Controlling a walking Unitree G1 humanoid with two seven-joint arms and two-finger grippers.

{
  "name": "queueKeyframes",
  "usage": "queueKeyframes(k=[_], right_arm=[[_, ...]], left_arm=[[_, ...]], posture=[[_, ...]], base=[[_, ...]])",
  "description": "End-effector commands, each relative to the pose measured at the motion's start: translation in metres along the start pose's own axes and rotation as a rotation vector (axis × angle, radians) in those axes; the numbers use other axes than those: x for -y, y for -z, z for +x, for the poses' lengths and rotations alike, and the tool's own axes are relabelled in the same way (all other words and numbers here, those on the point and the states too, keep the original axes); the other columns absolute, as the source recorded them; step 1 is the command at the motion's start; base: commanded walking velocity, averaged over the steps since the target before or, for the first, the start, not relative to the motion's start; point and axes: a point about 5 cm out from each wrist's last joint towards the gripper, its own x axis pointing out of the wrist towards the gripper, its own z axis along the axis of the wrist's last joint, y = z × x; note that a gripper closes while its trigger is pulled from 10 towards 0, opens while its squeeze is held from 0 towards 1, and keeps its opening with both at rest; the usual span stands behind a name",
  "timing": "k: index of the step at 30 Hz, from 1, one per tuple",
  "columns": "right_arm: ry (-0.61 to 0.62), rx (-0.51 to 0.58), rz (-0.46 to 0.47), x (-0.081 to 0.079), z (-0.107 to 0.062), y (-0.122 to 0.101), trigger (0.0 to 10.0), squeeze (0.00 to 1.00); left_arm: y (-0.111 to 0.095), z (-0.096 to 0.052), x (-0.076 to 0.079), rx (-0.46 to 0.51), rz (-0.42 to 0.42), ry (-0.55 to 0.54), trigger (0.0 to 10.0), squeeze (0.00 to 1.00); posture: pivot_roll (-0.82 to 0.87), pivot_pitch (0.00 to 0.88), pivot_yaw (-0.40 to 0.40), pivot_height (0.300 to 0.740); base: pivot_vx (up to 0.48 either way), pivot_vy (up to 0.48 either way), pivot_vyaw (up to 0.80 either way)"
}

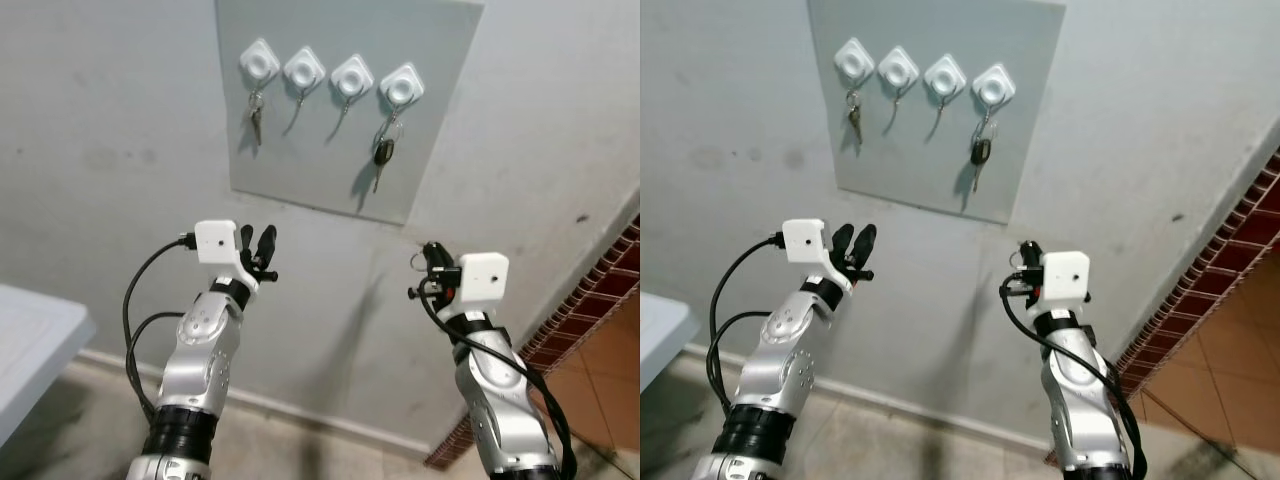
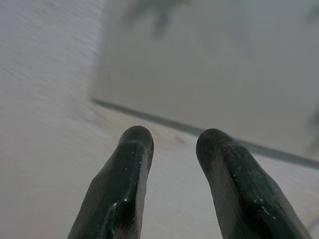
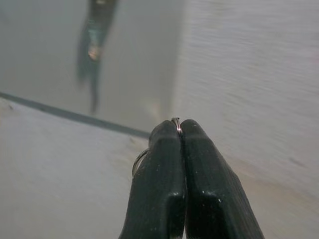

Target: Hang keys on a hook

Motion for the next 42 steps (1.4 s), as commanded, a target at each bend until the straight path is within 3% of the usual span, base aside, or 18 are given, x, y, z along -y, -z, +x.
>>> queueKeyframes(k=[1, 9, 15, 23, 26, 42], right_arm=[[-0.04, 0.023, 0.001, -0.008, 0.004, -0.006, 10.0, 0.0], [-0.16, 0.049, 0.024, -0.015, 0.006, -0.012, 10.0, 0.0], [-0.257, 0.124, 0.05, -0.02, 0.018, -0.033, 10.0, 0.0], [-0.362, 0.185, 0.105, -0.03, 0.022, -0.047, 10.0, 0.0], [-0.401, 0.246, 0.148, -0.035, 0.025, -0.062, 10.0, 0.0], [-0.441, 0.367, 0.213, -0.042, 0.04, -0.099, 10.0, 0.0]], left_arm=[[-0.006, -0.001, -0.004, 0.027, 0.018, -0.01, 10.0, 0.0], [-0.021, -0.001, 0.011, 0.083, 0.036, 0.136, 10.0, 0.0], [-0.035, 0.001, 0.022, 0.121, 0.062, 0.236, 10.0, 0.0], [-0.04, -0.001, 0.025, 0.131, 0.068, 0.259, 10.0, 0.0], [-0.043, -0.001, 0.027, 0.141, 0.065, 0.258, 10.0, 0.0], [-0.051, 0.0, 0.031, 0.163, 0.062, 0.276, 10.0, 0.0]], posture=[[0.11, 0.0, -0.064, 0.74], [0.11, 0.0, -0.064, 0.74], [0.11, 0.0, -0.062, 0.74], [0.11, 0.0, -0.063, 0.74], [0.12, 0.0, -0.066, 0.74], [0.12, 0.0, -0.073, 0.74]], base=[[0.0, 0.0, 0.0], [0.0, 0.0, 0.0], [0.0, 0.0, 0.0], [0.0, 0.0, 0.0], [0.0, 0.0, 0.0], [0.0, 0.0, 0.0]])
